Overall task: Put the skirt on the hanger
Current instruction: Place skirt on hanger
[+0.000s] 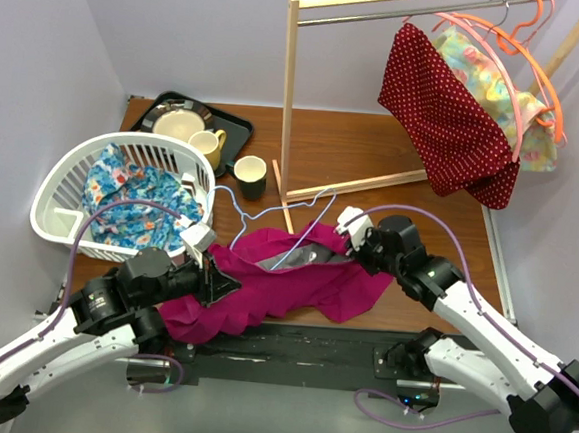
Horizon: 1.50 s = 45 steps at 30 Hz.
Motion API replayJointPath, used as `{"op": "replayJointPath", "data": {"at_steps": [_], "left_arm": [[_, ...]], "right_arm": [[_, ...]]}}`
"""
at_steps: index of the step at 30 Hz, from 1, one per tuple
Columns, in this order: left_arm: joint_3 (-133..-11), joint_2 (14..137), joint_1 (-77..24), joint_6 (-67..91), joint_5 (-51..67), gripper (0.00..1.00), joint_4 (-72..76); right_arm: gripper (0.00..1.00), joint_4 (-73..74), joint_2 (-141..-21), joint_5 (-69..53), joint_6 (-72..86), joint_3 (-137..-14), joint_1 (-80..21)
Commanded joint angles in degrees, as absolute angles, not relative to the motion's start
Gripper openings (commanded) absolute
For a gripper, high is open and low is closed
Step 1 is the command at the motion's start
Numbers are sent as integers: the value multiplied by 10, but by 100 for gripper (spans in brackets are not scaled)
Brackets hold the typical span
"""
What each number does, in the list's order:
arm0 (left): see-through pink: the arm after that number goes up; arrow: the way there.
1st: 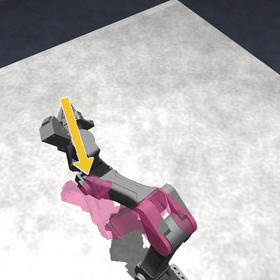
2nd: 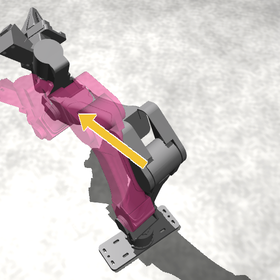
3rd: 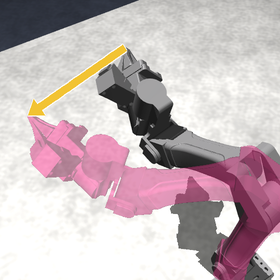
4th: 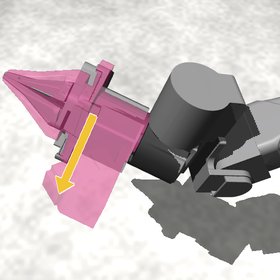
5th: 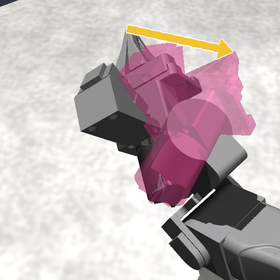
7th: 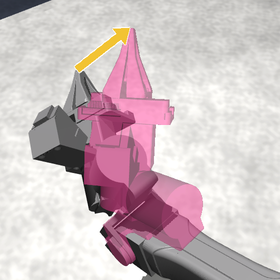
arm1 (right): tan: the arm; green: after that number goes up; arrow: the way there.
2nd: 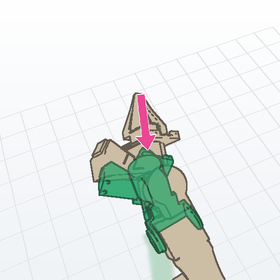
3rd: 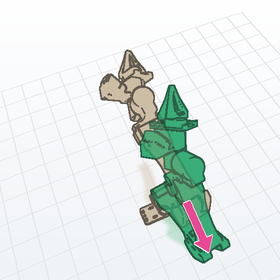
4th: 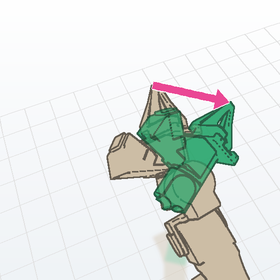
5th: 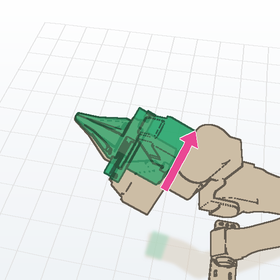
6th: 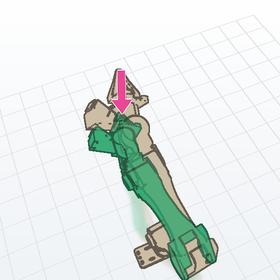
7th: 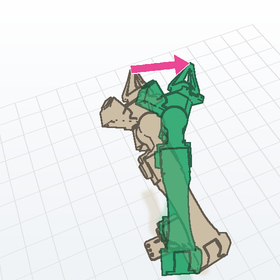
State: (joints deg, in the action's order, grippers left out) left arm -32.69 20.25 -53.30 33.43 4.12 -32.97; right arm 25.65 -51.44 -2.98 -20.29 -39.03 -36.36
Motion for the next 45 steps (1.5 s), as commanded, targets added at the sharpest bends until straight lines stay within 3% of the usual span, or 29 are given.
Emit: {"op": "replayJointPath", "data": {"at_steps": [1, 5, 8, 11, 14, 20, 27, 34, 45], "left_arm": [[-357, 192, -534, 309, 54, 0, -266], [-347, 193, -534, 301, 66, 0, -225], [-344, 207, -533, 284, 77, 0, -209], [-341, 218, -533, 259, 98, 0, -192], [-334, 217, -534, 217, 126, 0, -173], [-341, 245, -534, 179, 130, 0, -172], [-370, 325, -534, 156, 122, 0, -182], [-380, 320, -534, 152, 91, 0, -192], [-432, 396, -533, 120, 96, 0, -228]], "right_arm": [[13, 259, -528, -90, -167, -446, -296], [15, 268, -554, -191, -149, -482, -196], [9, 270, -583, -249, -140, -502, -161], [9, 280, -619, -283, -126, -526, -135], [0, 282, -650, -329, -99, -546, -100], [0, 287, -682, -426, -54, -588, -34], [0, 299, -700, -470, -22, -637, -7], [0, 311, -712, -517, -15, -672, 57], [0, 323, -707, -469, -9, -716, 67]]}}
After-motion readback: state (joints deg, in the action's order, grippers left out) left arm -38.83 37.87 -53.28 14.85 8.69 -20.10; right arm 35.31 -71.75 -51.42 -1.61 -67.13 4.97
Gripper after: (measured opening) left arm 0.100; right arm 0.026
